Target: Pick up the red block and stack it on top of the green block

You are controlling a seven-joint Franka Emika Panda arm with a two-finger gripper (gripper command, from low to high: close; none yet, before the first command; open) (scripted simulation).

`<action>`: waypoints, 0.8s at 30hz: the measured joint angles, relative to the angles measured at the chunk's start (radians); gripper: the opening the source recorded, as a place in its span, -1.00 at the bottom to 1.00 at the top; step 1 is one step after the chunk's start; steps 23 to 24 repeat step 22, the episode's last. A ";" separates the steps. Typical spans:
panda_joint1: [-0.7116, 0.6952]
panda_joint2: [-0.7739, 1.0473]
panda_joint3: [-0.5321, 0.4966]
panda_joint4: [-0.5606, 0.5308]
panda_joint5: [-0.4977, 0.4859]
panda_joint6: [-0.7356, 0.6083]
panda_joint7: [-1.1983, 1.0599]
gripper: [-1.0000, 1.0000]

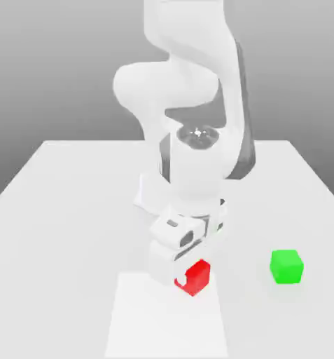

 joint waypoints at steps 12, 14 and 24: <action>0.273 -0.173 0.221 0.095 0.020 -0.267 0.035 -1.00; 0.304 -0.135 0.249 0.110 0.010 -0.244 0.048 -1.00; 0.330 0.034 0.217 0.122 -0.080 -0.089 0.114 1.00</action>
